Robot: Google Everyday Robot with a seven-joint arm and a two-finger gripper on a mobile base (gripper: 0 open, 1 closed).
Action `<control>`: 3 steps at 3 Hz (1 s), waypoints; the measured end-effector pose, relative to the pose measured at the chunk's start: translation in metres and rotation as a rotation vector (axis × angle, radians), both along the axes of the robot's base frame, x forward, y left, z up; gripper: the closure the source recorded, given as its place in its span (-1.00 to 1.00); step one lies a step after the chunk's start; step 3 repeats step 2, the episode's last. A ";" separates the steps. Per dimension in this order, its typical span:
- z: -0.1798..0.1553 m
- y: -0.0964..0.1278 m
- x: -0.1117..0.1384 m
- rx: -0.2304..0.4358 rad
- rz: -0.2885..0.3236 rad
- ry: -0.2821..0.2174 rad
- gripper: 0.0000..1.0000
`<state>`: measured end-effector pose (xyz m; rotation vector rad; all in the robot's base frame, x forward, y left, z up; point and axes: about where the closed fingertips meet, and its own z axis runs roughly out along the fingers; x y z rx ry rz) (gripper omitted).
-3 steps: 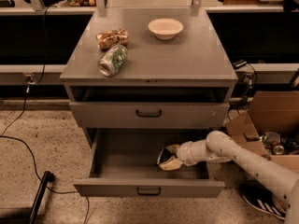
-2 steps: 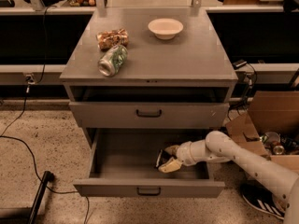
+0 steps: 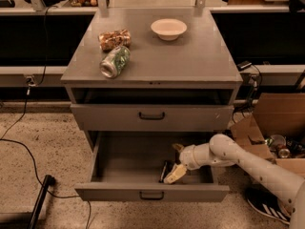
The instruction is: Place rxbar chocolate into middle drawer
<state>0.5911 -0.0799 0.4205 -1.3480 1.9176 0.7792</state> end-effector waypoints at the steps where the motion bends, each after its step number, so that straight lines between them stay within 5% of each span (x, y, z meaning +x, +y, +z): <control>1: 0.004 0.000 -0.001 0.023 0.000 -0.009 -1.00; 3: 0.020 -0.007 -0.005 0.060 -0.006 -0.024 -1.00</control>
Offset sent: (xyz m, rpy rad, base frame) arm -0.0087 -0.0217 0.0411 0.1014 -0.0454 -0.0238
